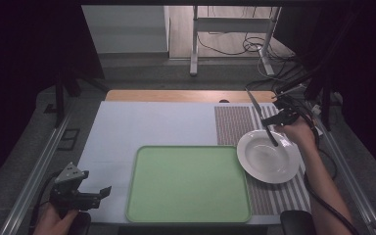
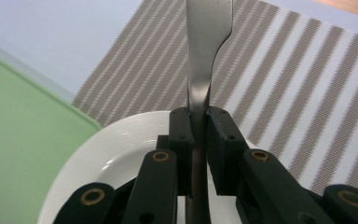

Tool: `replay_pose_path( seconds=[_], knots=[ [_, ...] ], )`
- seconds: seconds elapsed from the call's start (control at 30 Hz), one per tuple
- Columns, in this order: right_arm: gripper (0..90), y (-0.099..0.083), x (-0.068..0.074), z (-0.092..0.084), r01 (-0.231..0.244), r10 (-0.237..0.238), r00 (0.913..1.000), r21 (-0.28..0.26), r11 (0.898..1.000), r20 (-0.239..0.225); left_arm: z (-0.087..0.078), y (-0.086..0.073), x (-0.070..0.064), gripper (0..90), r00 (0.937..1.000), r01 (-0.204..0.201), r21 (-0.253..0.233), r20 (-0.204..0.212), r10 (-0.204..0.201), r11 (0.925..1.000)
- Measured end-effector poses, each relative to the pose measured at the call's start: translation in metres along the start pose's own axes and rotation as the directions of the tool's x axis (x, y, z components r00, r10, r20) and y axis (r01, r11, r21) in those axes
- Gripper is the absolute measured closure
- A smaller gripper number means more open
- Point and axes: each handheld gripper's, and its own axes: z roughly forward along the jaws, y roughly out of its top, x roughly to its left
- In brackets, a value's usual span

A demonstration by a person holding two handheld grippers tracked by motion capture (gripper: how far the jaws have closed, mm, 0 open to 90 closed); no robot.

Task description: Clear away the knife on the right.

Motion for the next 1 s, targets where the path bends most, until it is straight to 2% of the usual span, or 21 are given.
replay_pose_path(
  seconds=[0.57, 1.0],
  knots=[
    [81.2, -0.012, 0.057, 0.013, 0.060, -0.058, 0.9932, 0.013, 0.998, -0.101, 0.000, 0.000, 0.000, 4.0, 1.0000, -0.002, 0.000, -0.002, 0.002, 1.0000],
    [81.2, -0.015, 0.101, 0.011, 0.119, -0.114, 0.9769, 0.018, 0.993, -0.181, 0.000, 0.000, 0.000, 4.0, 1.0000, -0.005, 0.000, -0.001, 0.005, 1.0000]
  ],
)
